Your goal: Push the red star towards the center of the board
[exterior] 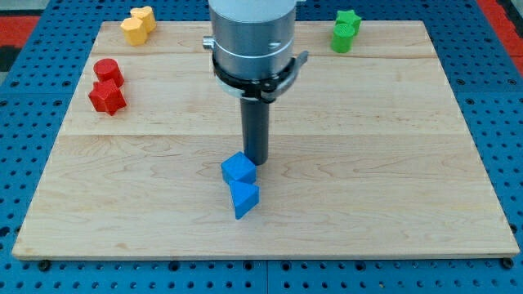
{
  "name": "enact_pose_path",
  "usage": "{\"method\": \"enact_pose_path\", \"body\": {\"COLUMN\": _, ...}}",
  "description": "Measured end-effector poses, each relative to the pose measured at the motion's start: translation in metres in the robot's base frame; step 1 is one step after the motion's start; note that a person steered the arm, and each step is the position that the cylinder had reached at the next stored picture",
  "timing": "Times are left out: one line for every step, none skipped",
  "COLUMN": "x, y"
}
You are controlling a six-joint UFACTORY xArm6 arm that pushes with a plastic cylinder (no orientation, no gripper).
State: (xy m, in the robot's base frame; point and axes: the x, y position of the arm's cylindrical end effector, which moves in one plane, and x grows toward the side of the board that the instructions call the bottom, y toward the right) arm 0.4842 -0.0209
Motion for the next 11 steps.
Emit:
{"method": "enact_pose_path", "body": {"x": 0.0, "y": -0.059}}
{"method": "enact_pose_path", "body": {"x": -0.009, "y": -0.113}}
{"method": "enact_pose_path", "body": {"x": -0.016, "y": -0.183}}
{"method": "enact_pose_path", "body": {"x": -0.036, "y": -0.242}}
{"method": "enact_pose_path", "body": {"x": -0.069, "y": -0.255}}
{"method": "enact_pose_path", "body": {"x": -0.098, "y": -0.263}}
{"method": "enact_pose_path", "body": {"x": -0.112, "y": -0.228}}
{"method": "enact_pose_path", "body": {"x": -0.121, "y": -0.171}}
{"method": "enact_pose_path", "body": {"x": -0.122, "y": -0.112}}
{"method": "enact_pose_path", "body": {"x": -0.108, "y": -0.065}}
{"method": "enact_pose_path", "body": {"x": -0.087, "y": -0.029}}
